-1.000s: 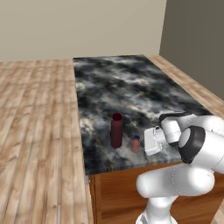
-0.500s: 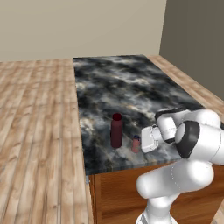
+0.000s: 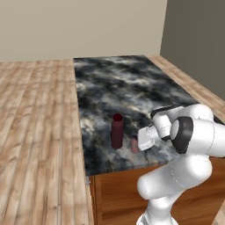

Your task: Pick the juice, can, juice from the counter and place them in the open cabinet.

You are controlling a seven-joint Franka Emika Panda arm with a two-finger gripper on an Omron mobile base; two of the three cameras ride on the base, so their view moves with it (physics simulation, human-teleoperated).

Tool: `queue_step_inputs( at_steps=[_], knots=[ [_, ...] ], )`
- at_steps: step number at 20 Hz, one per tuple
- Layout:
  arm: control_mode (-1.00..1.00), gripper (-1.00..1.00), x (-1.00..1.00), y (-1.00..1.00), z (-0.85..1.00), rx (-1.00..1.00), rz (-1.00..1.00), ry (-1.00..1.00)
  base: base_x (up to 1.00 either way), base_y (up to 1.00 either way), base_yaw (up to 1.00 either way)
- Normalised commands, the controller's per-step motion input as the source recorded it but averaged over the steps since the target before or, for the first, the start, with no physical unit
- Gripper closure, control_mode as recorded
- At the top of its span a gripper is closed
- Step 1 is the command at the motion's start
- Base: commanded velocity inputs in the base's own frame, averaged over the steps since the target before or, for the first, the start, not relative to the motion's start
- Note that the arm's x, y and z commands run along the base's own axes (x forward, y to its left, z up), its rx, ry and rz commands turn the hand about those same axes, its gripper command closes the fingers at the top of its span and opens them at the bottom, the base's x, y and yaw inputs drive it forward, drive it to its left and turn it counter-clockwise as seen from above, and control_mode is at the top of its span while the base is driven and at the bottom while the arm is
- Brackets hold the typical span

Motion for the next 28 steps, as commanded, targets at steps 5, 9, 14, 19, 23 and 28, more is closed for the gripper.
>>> queue_step_inputs(
  at_steps=[5,9,14,19,23,28],
  knots=[
    [-1.0,1.0,0.03,0.04,-0.15,0.0,0.0,0.13,0.0,0.0,0.0],
    [-1.0,1.0,-0.11,0.0,-0.08,0.05,0.0,0.13,0.0,0.0,0.0],
    [-1.0,1.0,-0.21,-0.1,0.04,0.12,0.0,0.04,0.0,0.0,0.0],
    [-1.0,1.0,-0.19,-0.22,0.37,0.16,0.01,0.0,0.0,0.0,0.0],
    [-1.0,1.0,-0.35,-0.21,0.49,0.02,0.0,0.0,0.0,0.0,0.0],
    [-1.0,1.0,-0.27,-0.17,0.55,-0.02,0.0,0.06,0.0,0.0,0.0]
  ],
)
